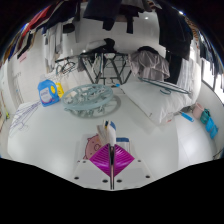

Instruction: Fold towel

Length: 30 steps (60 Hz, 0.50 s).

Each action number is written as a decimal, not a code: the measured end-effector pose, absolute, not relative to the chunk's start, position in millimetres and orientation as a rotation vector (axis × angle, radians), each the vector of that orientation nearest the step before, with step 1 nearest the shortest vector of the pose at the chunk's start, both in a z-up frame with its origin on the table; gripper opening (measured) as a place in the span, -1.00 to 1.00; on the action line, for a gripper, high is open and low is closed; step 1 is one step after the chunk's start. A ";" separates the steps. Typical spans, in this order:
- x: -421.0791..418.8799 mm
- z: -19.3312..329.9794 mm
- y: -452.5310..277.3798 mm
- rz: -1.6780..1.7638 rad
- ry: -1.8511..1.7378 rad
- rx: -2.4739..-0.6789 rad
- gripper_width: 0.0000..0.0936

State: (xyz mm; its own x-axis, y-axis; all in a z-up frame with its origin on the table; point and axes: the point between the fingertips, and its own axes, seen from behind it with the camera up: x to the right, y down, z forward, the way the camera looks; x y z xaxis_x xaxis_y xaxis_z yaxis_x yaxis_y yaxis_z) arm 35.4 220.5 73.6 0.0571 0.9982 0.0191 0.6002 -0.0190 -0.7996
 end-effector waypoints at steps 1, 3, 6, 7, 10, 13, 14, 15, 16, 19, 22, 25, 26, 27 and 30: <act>35.1 69.5 224.0 0.782 -1.615 -1.697 -0.94; 34.6 60.5 228.3 0.782 -1.621 -1.702 -0.92; 34.0 47.4 232.8 0.803 -1.630 -1.697 -0.32; 34.4 42.2 234.1 0.807 -1.634 -1.702 0.07; 41.7 30.2 236.6 0.800 -1.656 -1.737 0.73; 52.3 33.1 231.1 0.826 -1.681 -1.751 0.70; 55.8 37.2 231.2 0.837 -1.685 -1.750 0.77; 60.0 41.8 232.2 0.843 -1.685 -1.750 0.84; 65.5 46.8 234.3 0.841 -1.684 -1.750 0.84; 85.1 65.1 240.4 0.804 -1.685 -1.748 0.80; 109.5 91.8 244.6 0.781 -1.697 -1.724 0.81; 133.5 120.9 246.1 0.783 -1.709 -1.703 0.81; 144.7 131.4 243.6 0.784 -1.711 -1.700 0.81; 154.2 141.3 243.0 0.788 -1.714 -1.697 0.80; 181.3 169.2 244.8 0.794 -1.705 -1.693 0.81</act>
